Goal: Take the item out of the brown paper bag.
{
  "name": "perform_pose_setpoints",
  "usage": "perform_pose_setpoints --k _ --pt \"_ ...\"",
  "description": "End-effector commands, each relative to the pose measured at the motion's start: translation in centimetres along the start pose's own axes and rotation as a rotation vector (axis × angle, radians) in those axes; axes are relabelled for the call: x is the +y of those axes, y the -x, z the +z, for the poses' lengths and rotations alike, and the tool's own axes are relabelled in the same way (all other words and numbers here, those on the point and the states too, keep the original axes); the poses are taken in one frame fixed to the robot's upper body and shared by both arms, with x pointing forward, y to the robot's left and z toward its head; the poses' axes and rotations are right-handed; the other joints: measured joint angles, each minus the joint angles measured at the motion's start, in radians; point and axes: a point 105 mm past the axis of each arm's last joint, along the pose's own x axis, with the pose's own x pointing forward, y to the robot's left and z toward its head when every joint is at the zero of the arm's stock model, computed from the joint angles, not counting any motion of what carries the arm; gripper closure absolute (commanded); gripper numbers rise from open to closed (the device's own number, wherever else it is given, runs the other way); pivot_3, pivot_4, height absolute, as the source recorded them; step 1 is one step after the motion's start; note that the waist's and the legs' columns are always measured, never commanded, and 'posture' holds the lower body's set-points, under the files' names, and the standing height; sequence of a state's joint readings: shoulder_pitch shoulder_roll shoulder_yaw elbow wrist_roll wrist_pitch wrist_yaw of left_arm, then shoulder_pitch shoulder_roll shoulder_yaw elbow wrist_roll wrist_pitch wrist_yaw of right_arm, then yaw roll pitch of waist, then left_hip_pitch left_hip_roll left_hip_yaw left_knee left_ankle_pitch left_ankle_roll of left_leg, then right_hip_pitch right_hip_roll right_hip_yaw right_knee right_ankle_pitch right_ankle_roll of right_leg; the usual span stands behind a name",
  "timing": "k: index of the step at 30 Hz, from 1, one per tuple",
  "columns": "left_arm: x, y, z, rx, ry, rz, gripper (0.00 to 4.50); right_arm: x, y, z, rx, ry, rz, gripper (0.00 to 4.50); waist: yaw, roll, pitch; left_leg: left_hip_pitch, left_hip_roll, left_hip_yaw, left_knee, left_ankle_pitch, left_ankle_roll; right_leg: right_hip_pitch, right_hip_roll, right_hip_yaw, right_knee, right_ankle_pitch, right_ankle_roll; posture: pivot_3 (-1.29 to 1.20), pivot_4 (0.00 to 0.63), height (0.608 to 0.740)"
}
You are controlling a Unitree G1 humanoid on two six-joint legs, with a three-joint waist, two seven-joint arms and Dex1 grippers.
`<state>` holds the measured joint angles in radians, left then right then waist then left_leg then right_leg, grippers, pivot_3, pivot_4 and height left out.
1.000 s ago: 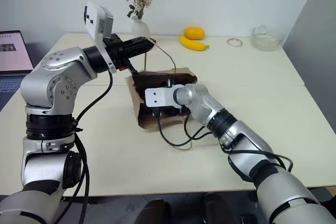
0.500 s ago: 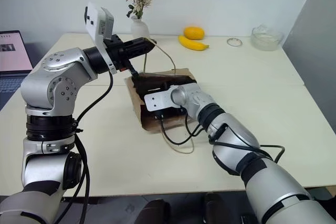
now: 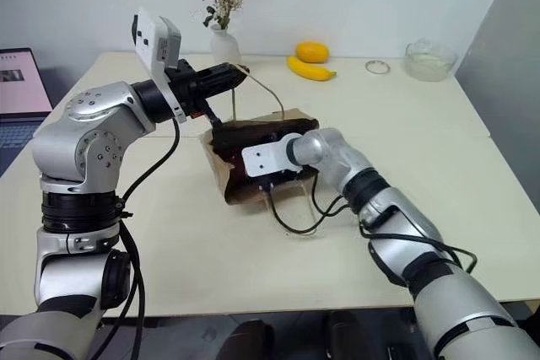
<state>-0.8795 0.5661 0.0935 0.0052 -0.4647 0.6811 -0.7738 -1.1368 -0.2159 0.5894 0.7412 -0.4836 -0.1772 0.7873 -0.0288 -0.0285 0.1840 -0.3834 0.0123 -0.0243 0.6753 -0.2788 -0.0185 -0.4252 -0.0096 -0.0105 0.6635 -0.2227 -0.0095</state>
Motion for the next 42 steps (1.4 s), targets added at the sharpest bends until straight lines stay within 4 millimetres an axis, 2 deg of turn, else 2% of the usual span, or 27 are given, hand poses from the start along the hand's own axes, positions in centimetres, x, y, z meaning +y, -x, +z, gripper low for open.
perform_pose_setpoints --k 1,11,17,19,23,27,30,32,34,36,38,39,42 --pt "0.1 0.3 1.7 -0.057 -0.050 0.011 4.50 -2.2 2.2 2.5 -0.104 0.027 -0.064 1.62 0.000 0.000 0.000 0.000 0.000 0.000 0.000 0.000 0.000 0.000 0.000 0.000 0.000 0.000 0.000 0.00 0.150 0.740" --pt "0.5 0.0 1.3 -0.052 -0.056 0.021 4.50 -2.2 6.9 5.3 -0.307 -0.011 -0.022 1.62 0.000 0.000 0.000 0.001 0.000 0.000 0.000 0.000 0.000 0.000 0.001 -0.001 0.000 0.000 0.001 0.00 0.150 0.740" --pt "0.8 -0.1 1.1 -0.046 -0.052 0.034 4.50 -2.9 10.5 6.3 -0.501 -0.193 0.000 1.62 0.000 0.000 0.000 0.000 0.000 0.000 0.000 0.000 0.000 0.000 0.000 -0.001 0.000 0.000 0.000 0.00 0.150 0.740" --pt "0.9 -0.1 0.9 -0.044 -0.049 0.038 4.50 -3.5 11.8 6.6 -0.555 -0.271 -0.009 1.62 0.001 0.000 0.000 0.001 0.000 0.000 0.000 0.000 0.000 0.000 0.000 -0.001 0.000 0.000 0.000 0.00 0.150 0.740" --pt "1.0 -0.4 0.7 -0.038 -0.047 0.050 4.50 -5.5 15.3 5.9 -0.645 -0.463 -0.084 1.62 0.003 0.000 0.000 0.001 0.001 -0.001 0.000 0.000 0.000 0.000 0.000 -0.001 0.000 0.000 0.000 0.00 0.150 0.740" --pt "1.2 -0.2 0.5 -0.037 -0.042 0.061 4.50 -6.8 18.9 3.1 -0.625 -0.610 -0.247 1.63 0.006 0.000 0.000 0.000 0.000 0.000 0.000 0.000 0.000 0.001 -0.001 -0.001 0.000 0.000 0.000 0.00 0.150 0.740" --pt "1.3 0.1 0.3 -0.031 -0.043 0.070 4.50 -4.9 21.1 -1.9 -0.436 -0.707 -0.339 1.63 0.016 0.000 0.000 0.000 -0.001 -0.001 0.000 0.000 0.000 0.001 -0.001 -0.001 -0.001 -0.001 0.001 0.00 0.150 0.740" --pt "1.4 0.4 0.2 -0.027 -0.044 0.079 4.50 -3.4 21.9 -4.1 -0.330 -0.739 -0.358 1.63 0.021 0.000 0.000 0.000 -0.001 0.000 0.000 0.000 0.000 0.002 -0.001 -0.001 -0.003 -0.002 0.003 0.00 0.150 0.740" --pt "1.6 0.6 0.2 -0.024 -0.046 0.087 4.50 -1.7 22.2 -6.5 -0.194 -0.741 -0.367 1.63 0.023 0.000 0.001 0.000 -0.001 0.001 0.000 0.000 0.001 0.002 -0.001 0.000 -0.004 -0.002 0.004 0.00 0.150 0.740" --pt "1.6 0.6 0.2 -0.024 -0.046 0.088 4.50 0.2 21.6 -9.6 0.017 -0.674 -0.378 1.63 0.019 0.000 0.001 0.000 -0.001 0.002 0.000 0.000 0.001 0.001 -0.001 0.000 -0.004 -0.003 0.005 0.00 0.150 0.740" --pt "1.5 0.6 0.2 -0.025 -0.046 0.087 4.50 1.3 21.0 -11.4 0.139 -0.605 -0.365 1.63 0.013 0.000 0.001 0.001 0.000 0.003 0.000 0.000 0.001 0.001 0.000 0.001 -0.003 -0.003 0.005 0.00 0.150 0.740" --pt "1.5 0.5 0.2 -0.026 -0.047 0.087 4.50 1.8 20.8 -12.1 0.184 -0.574 -0.349 1.63 0.009 0.000 0.001 0.001 0.000 0.003 0.000 0.000 0.001 0.001 0.000 0.001 -0.003 -0.003 0.005 0.00 0.150 0.740" --pt "1.2 0.5 -0.1 -0.032 -0.040 0.085 4.50 4.9 19.4 -15.8 0.392 -0.444 -0.223 1.63 0.000 0.000 0.001 0.002 0.000 0.005 0.000 0.000 0.000 0.001 0.001 0.000 -0.002 -0.003 0.005 0.00 0.150 0.740"
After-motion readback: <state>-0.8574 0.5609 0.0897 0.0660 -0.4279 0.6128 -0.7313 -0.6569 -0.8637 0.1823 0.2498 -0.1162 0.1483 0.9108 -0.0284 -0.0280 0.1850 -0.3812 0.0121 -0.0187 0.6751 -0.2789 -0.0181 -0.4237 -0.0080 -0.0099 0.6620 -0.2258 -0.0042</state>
